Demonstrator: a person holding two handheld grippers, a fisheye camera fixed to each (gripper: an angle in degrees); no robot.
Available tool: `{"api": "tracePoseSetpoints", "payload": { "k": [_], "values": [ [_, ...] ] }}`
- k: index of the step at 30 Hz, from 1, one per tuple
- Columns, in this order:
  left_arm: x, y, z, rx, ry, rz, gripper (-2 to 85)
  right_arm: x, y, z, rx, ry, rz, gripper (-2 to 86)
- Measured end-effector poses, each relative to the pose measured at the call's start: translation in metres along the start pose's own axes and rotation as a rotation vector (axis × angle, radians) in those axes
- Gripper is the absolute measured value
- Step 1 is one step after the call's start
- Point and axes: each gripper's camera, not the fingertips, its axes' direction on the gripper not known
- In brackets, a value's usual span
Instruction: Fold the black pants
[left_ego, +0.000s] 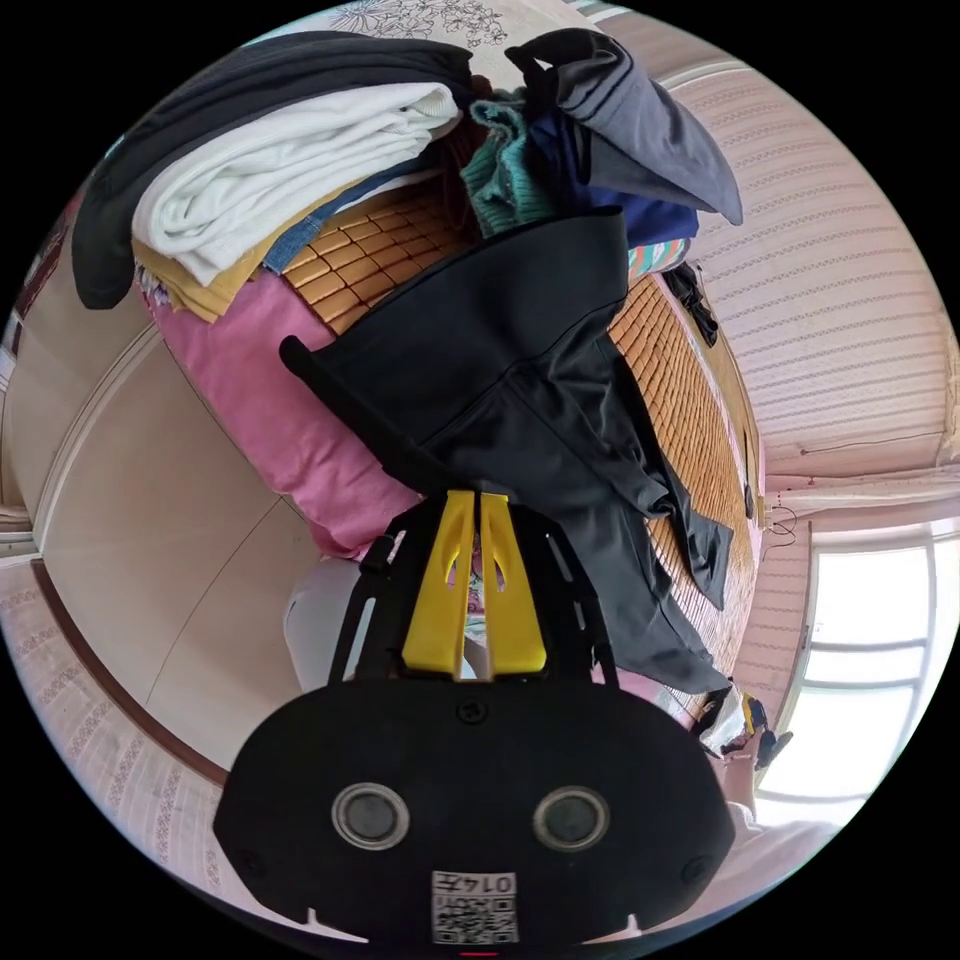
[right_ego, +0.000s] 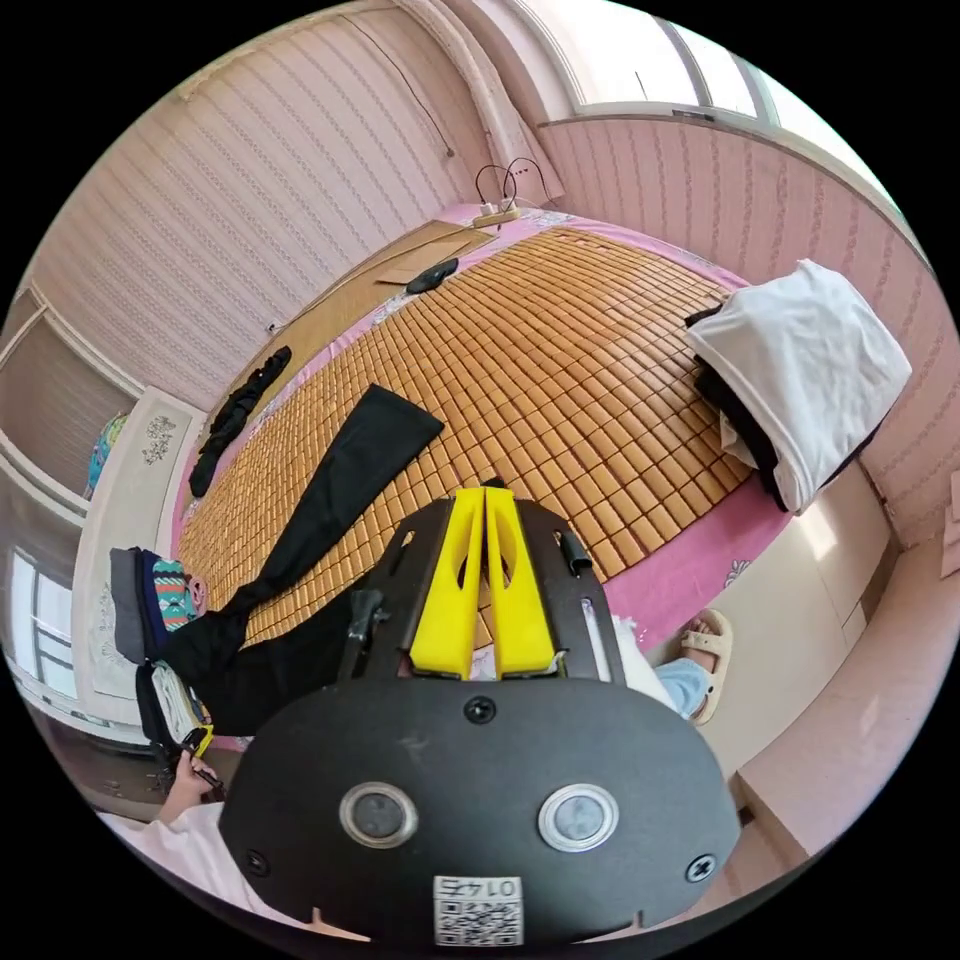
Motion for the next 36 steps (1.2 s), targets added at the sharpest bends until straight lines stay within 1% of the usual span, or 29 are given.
{"api": "tracePoseSetpoints", "payload": {
  "k": [1, 3, 5, 7, 9, 11, 13, 15, 17, 19, 20, 22, 25, 27, 30, 32, 36],
  "values": [
    [0.0, -0.002, -0.001, -0.009, -0.006, 0.0, -1.0, 0.005, -0.004, -0.001, -0.016, 0.039, 0.008, 1.6],
    [0.0, -0.004, -0.002, -0.015, 0.0, -0.01, -1.0, 0.018, -0.005, 0.01, -0.101, 0.007, 0.029, 4.7],
    [0.0, -0.002, -0.003, -0.017, 0.002, -0.014, -1.0, 0.032, 0.005, 0.029, -0.187, -0.044, 0.085, 10.2],
    [0.0, 0.001, -0.004, -0.019, 0.0, -0.015, -1.0, 0.037, 0.015, 0.043, -0.233, 0.018, 0.106, 12.5],
    [-0.002, 0.004, -0.005, -0.022, 0.004, -0.028, -1.0, 0.044, 0.024, 0.055, -0.276, 0.036, 0.152, 12.1],
    [-0.005, 0.007, -0.007, -0.021, 0.018, -0.046, -1.0, 0.052, 0.032, 0.065, -0.319, 0.004, 0.198, 5.3],
    [-0.007, 0.009, -0.009, -0.021, 0.03, -0.055, -1.0, 0.054, 0.033, 0.066, -0.344, -0.033, 0.203, 1.0],
    [-0.006, 0.009, -0.012, -0.021, 0.036, -0.045, -1.0, 0.056, 0.03, 0.054, -0.296, -0.062, 0.213, 0.1],
    [-0.003, 0.009, -0.013, -0.029, 0.052, -0.024, -1.0, 0.056, 0.019, 0.027, -0.218, -0.133, 0.198, -0.3],
    [0.005, 0.01, -0.014, -0.036, 0.086, 0.017, -1.0, 0.056, 0.011, 0.003, -0.169, -0.151, 0.183, -0.2],
    [0.007, 0.01, -0.014, -0.038, 0.087, 0.03, -1.0, 0.056, 0.008, -0.013, -0.131, -0.142, 0.181, -0.1],
    [0.015, 0.014, -0.012, -0.045, 0.051, 0.081, -1.0, 0.063, 0.006, -0.026, -0.116, -0.089, 0.214, 0.3],
    [0.012, 0.017, -0.007, -0.064, 0.029, 0.07, -1.0, 0.071, 0.005, -0.019, -0.193, 0.008, 0.237, 1.5],
    [0.007, 0.02, -0.006, -0.072, 0.036, 0.038, -1.0, 0.067, 0.003, -0.014, -0.207, 0.083, 0.23, 2.4],
    [0.002, 0.022, -0.008, -0.066, 0.047, 0.003, -1.0, 0.047, -0.006, 0.001, -0.223, 0.127, 0.12, 4.8],
    [0.003, 0.023, -0.01, -0.069, 0.044, 0.002, -1.0, 0.029, -0.016, 0.025, -0.285, 0.153, 0.027, 7.5],
    [0.01, 0.023, -0.014, -0.077, 0.012, 0.019, -1.0, 0.007, -0.03, 0.057, -0.344, 0.222, -0.064, 9.6]
  ]
}}
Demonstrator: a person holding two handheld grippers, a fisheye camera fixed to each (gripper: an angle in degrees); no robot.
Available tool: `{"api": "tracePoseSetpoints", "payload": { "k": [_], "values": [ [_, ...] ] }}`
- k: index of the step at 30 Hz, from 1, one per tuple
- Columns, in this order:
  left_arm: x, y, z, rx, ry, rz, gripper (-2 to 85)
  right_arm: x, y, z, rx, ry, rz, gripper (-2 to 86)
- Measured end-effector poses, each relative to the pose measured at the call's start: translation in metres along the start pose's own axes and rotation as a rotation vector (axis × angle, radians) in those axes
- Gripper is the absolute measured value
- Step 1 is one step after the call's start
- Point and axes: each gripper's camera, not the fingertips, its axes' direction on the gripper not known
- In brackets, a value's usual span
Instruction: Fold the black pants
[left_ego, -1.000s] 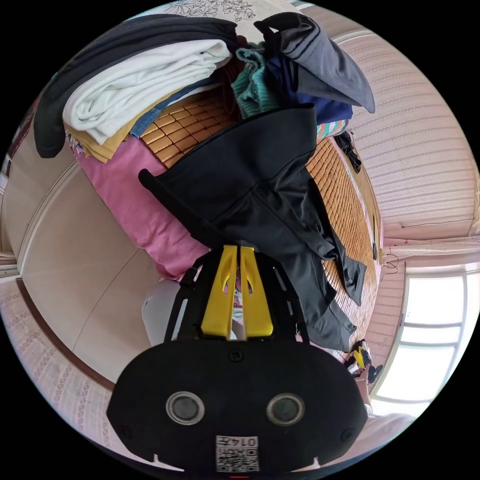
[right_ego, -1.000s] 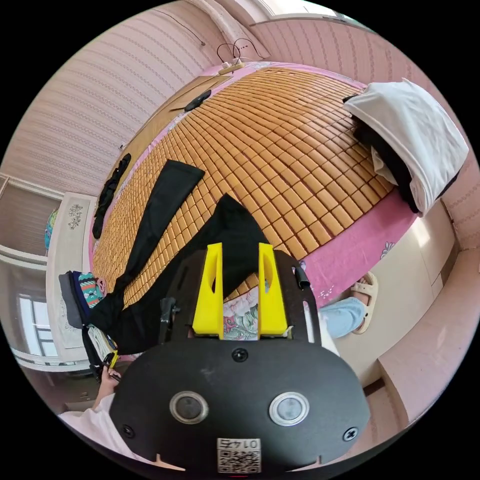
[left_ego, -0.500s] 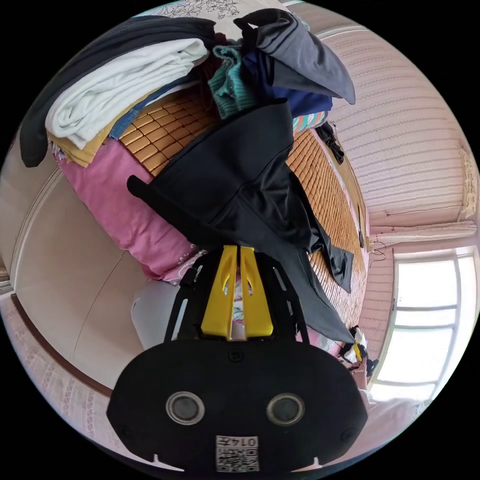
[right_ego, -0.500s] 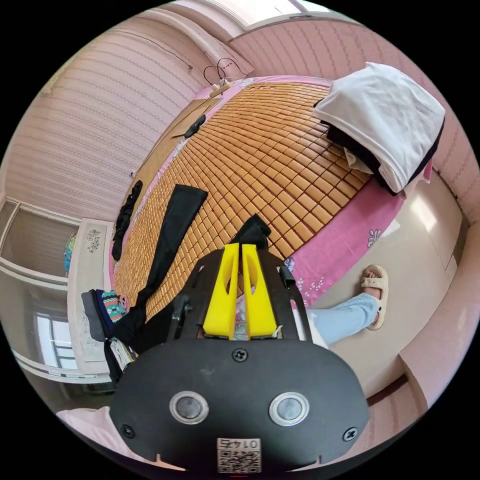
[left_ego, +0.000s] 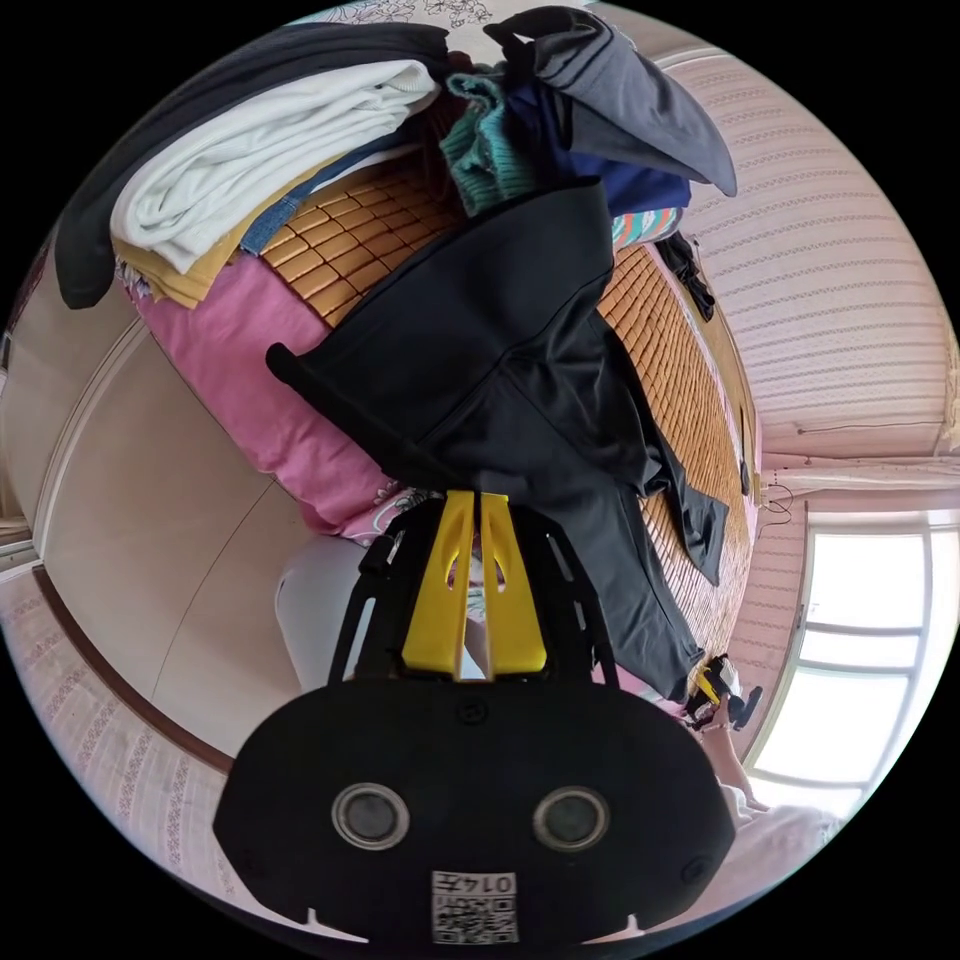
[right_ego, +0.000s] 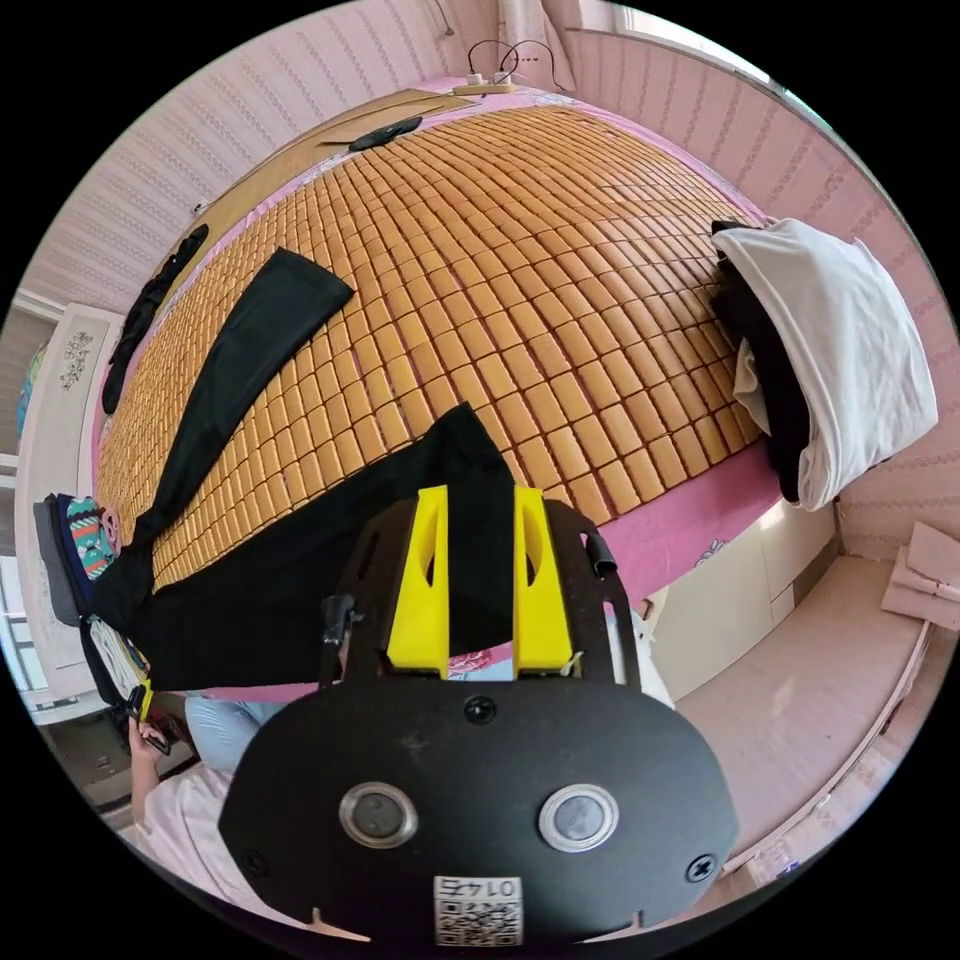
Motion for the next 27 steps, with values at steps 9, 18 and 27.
{"api": "tracePoseSetpoints", "payload": {
  "k": [9, 18, 27],
  "values": [
    [0.006, -0.001, -0.002, -0.011, -0.036, 0.001, -1.0, -0.014, -0.02, 0.012, -0.028, 0.037, -0.004, -0.6],
    [0.002, -0.007, -0.011, 0.03, -0.015, 0.014, -1.0, -0.014, -0.029, -0.088, 0.278, -0.119, -0.007, -0.5],
    [-0.007, -0.004, -0.004, 0.023, -0.016, -0.017, -1.0, -0.046, -0.048, 0.015, -0.089, 0.036, -0.168, 10.4]
  ]
}}
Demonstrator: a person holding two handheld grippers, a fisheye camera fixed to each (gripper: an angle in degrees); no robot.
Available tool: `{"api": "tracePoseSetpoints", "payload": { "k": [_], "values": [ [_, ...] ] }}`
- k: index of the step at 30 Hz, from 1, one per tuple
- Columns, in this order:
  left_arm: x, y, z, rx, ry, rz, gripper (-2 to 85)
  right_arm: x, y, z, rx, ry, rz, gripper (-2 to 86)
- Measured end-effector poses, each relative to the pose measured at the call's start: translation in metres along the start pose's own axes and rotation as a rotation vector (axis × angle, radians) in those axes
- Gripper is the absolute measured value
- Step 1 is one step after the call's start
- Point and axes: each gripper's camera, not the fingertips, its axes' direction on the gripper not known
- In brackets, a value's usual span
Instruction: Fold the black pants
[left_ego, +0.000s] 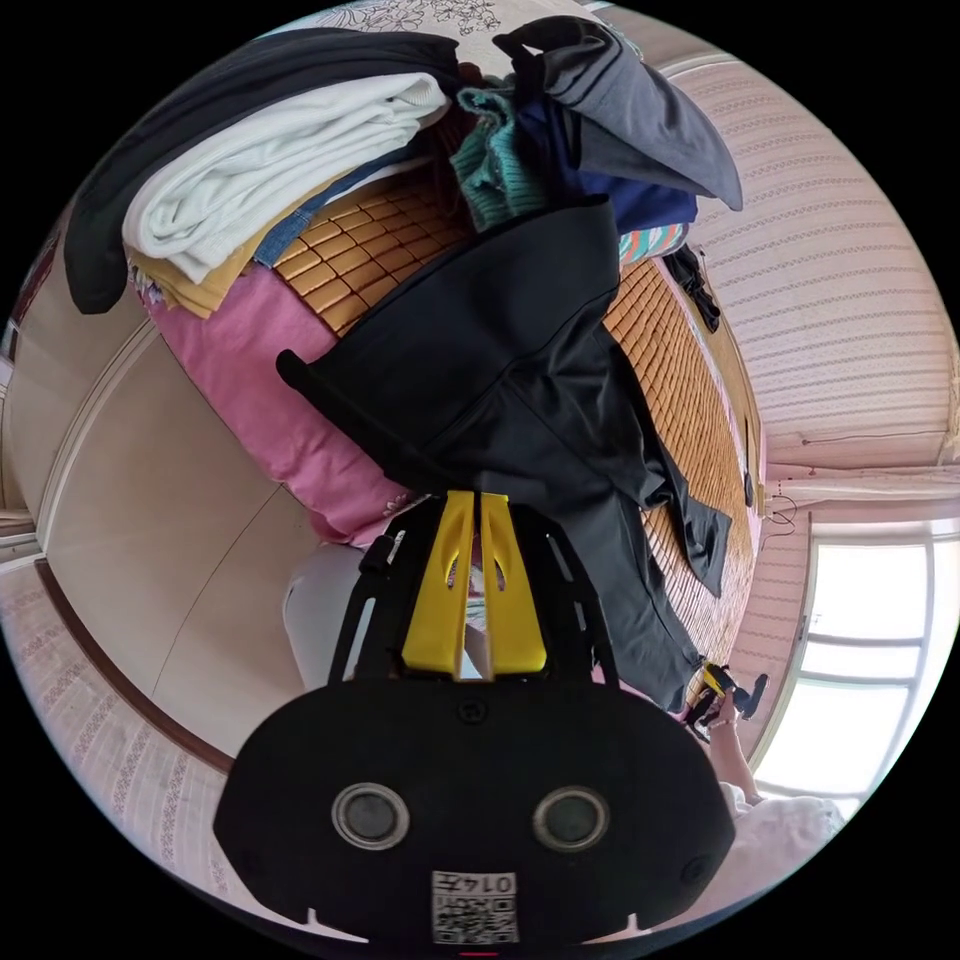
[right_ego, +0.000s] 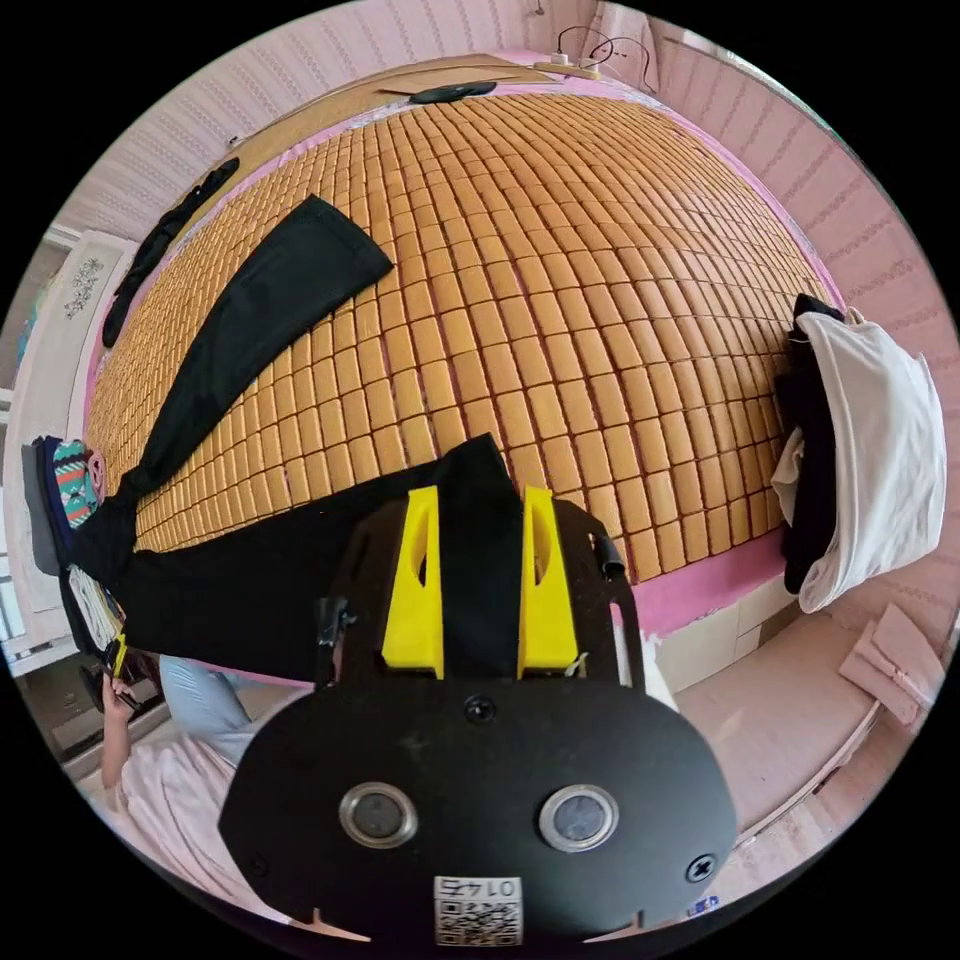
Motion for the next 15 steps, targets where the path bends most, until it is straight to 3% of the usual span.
{"api": "tracePoseSetpoints", "payload": {
  "k": [3, 5, 15],
  "values": [
    [-0.001, -0.001, 0.001, -0.005, -0.007, 0.001, -1.0, 0.002, 0.002, 0.016, -0.018, 0.028, 0.033, 4.5],
    [0.001, 0.0, 0.002, 0.0, -0.014, 0.009, -1.0, 0.008, 0.004, 0.012, -0.014, -0.064, 0.03, 1.7],
    [0.007, 0.006, 0.006, 0.015, -0.042, 0.08, -1.0, 0.022, -0.003, -0.055, 0.138, -0.235, 0.146, 2.9]
  ]
}}
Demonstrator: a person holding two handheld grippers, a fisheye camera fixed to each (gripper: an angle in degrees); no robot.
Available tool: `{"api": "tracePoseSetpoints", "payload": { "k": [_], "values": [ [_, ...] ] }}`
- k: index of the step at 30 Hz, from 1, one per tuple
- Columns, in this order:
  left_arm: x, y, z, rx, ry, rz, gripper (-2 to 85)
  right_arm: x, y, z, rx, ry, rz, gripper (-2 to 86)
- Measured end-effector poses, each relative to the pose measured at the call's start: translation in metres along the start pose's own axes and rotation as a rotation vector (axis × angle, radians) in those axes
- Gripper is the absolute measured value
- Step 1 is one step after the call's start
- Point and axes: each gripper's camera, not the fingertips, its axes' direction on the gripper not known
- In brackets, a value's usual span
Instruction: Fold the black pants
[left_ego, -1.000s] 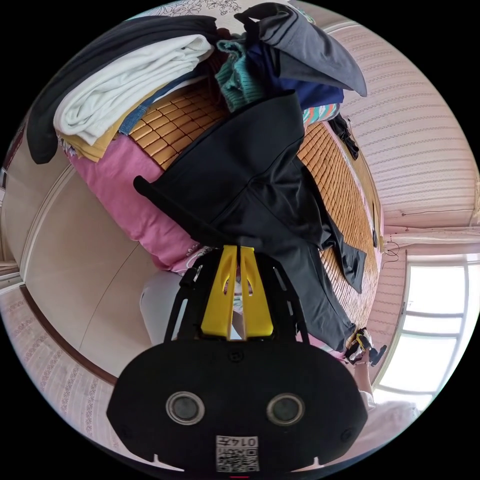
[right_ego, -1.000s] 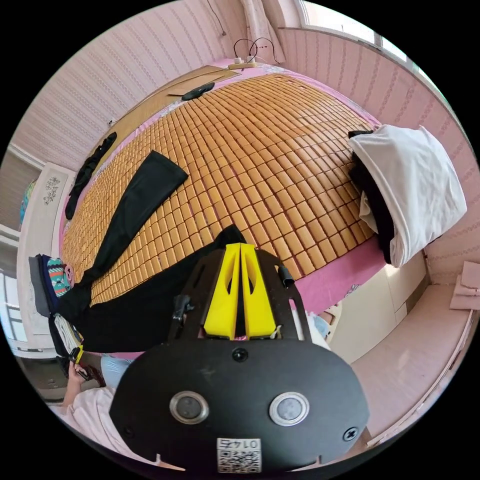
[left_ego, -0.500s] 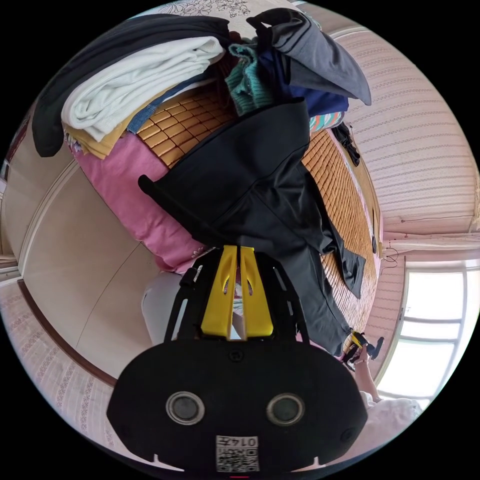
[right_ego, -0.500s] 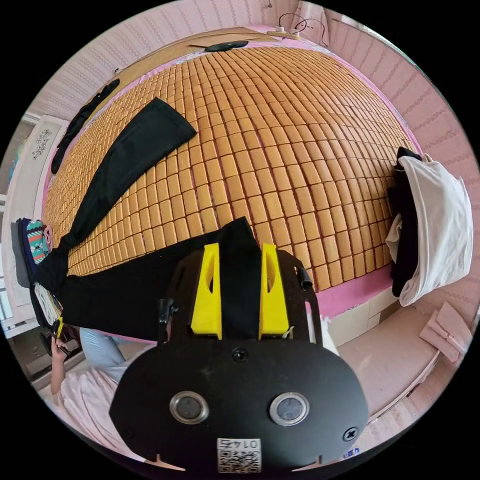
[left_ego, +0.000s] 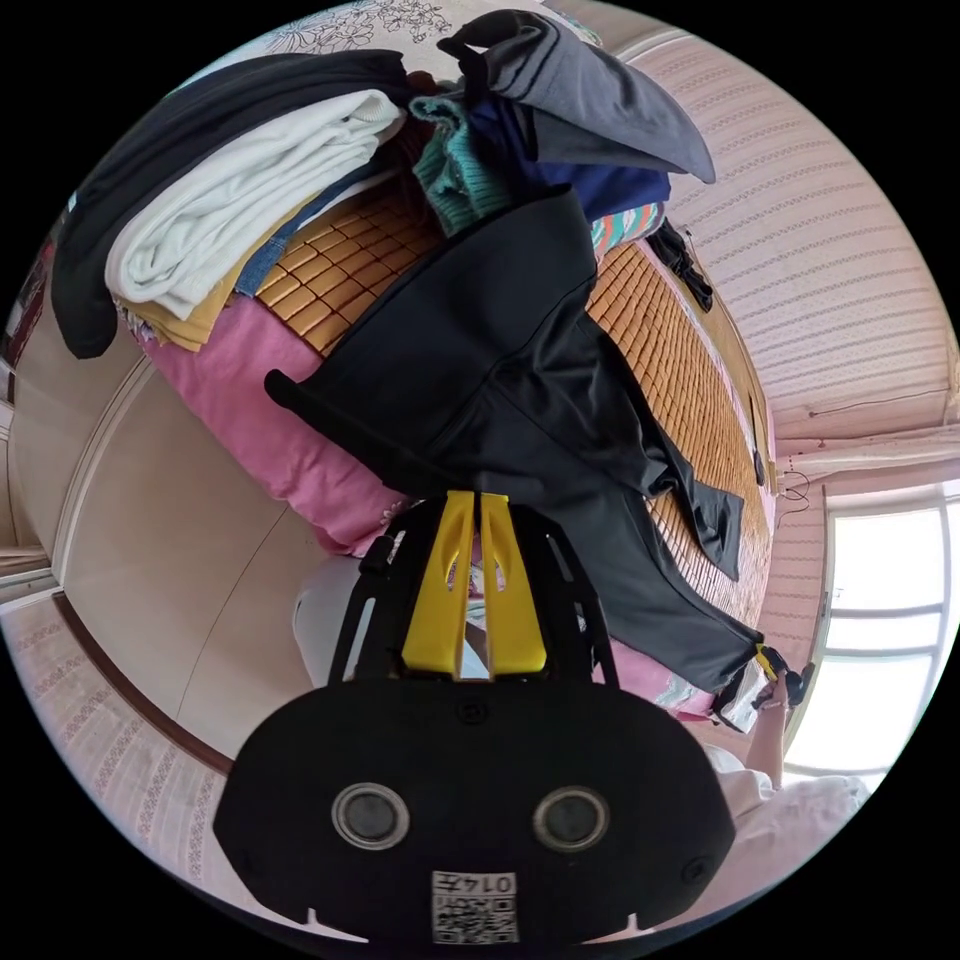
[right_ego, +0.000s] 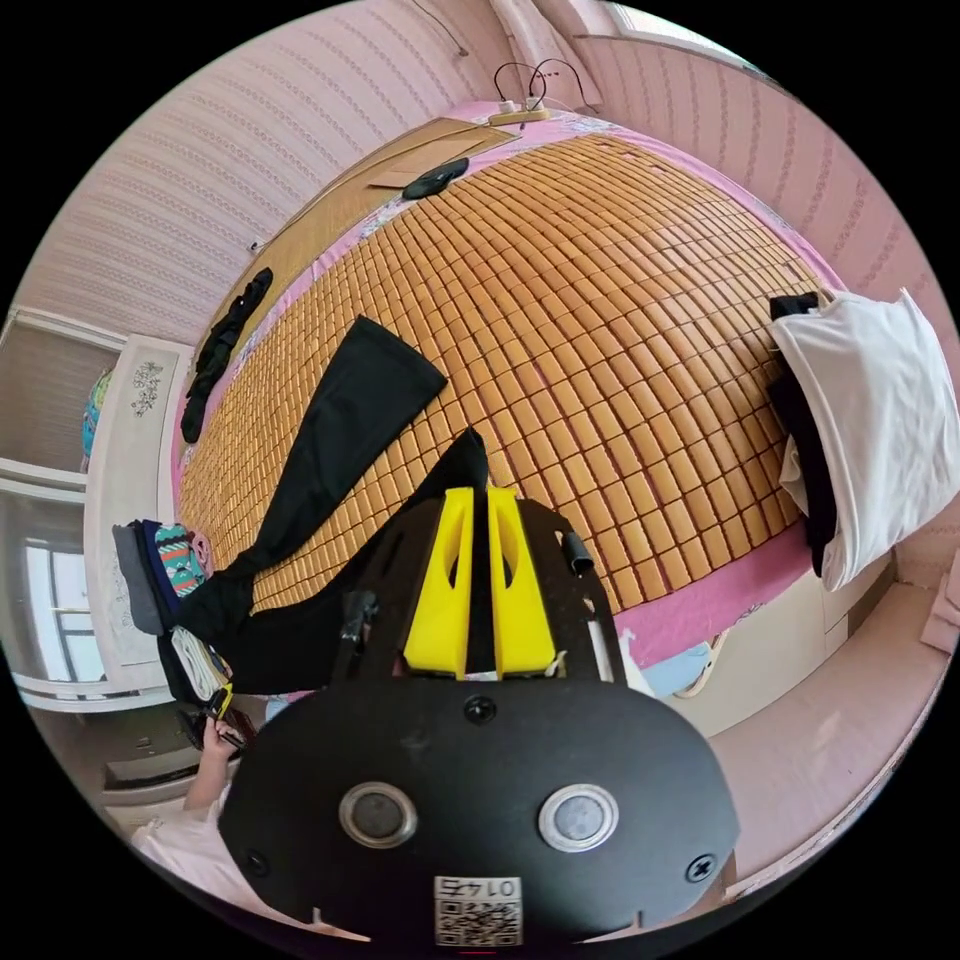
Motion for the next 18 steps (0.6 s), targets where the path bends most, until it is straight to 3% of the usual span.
{"api": "tracePoseSetpoints", "payload": {
  "k": [5, 12, 18],
  "values": [
    [-0.012, 0.009, 0.008, 0.002, 0.045, -0.085, -0.9, 0.009, -0.013, 0.013, 0.093, -0.133, 0.047, 5.6],
    [-0.037, 0.039, 0.007, 0.052, 0.07, -0.125, -0.4, 0.055, 0.047, 0.049, -0.05, 0.123, 0.113, 12.8],
    [-0.06, 0.07, -0.002, 0.093, 0.07, -0.176, -0.9, 0.065, 0.077, 0.068, -0.089, 0.057, 0.087, 3.2]
  ]
}}
